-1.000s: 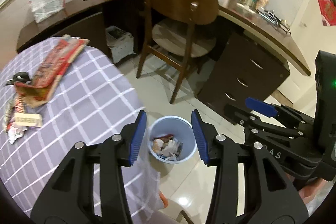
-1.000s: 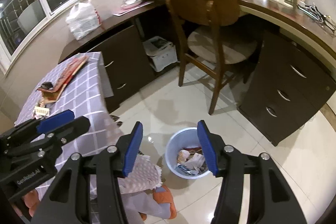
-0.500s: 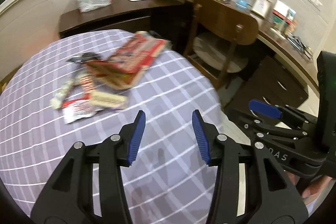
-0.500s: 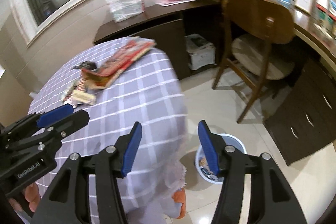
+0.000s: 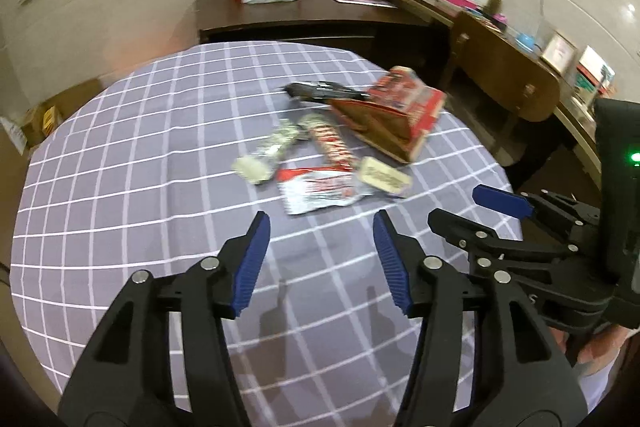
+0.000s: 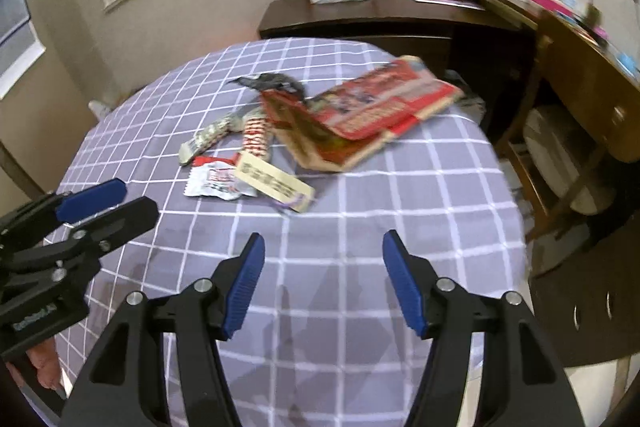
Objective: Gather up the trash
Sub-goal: 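Move both tools back to the table toward the snack wrappers, then grasp the wooden tag with the right gripper while the left grasps the green-white wrapper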
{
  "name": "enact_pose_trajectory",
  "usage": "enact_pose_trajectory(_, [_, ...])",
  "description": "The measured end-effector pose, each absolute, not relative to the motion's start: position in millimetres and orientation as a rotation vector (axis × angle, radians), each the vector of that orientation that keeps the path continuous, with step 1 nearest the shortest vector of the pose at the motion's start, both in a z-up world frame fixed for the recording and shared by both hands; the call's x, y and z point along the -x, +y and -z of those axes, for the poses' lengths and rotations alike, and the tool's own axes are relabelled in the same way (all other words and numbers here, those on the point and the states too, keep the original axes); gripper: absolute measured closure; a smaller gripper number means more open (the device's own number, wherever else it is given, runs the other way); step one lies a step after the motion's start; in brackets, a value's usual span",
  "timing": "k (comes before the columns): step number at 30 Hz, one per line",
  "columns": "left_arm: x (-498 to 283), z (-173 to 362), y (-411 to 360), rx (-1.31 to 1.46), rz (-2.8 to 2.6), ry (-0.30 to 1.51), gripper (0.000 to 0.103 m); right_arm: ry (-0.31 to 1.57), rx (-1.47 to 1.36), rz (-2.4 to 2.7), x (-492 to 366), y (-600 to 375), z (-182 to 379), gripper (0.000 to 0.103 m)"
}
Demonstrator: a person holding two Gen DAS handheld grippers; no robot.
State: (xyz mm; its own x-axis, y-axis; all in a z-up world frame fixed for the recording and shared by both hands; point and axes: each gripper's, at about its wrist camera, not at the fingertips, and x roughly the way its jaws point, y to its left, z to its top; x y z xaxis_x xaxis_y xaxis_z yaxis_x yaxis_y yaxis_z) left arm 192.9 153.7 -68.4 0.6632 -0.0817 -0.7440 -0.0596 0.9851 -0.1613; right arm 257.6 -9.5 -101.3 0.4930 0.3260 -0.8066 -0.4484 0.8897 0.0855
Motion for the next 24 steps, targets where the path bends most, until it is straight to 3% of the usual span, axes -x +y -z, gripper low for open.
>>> enact_pose_trajectory(11, [-219.9, 81.5, 188.7, 0.140, -0.002, 0.891, 0.037, 0.958, 0.270, -0.478, -290.6, 39.5, 125.5, 0.042])
enact_pose_trajectory(13, [-229.6, 83.8, 188.9, 0.132, 0.027, 0.904, 0.035, 0.954, 0.278, -0.497, -295.6, 43.0, 125.8, 0.049])
enact_pose_trajectory(15, [-238.8, 86.3, 190.6, 0.141, 0.055, 0.919, 0.035, 0.953, 0.266, -0.522, -299.0, 43.1, 124.6, 0.075])
enact_pose_trajectory(23, [-286.0, 104.9, 198.1, 0.118, 0.048, 0.977, 0.036, 0.975, 0.150, -0.538, -307.2, 21.3, 120.3, 0.075])
enact_pose_trajectory(24, [-290.4, 107.8, 198.8, 0.117, 0.033, 0.986, 0.045, 0.977, 0.135, -0.541, -307.6, 19.2, 119.1, 0.075])
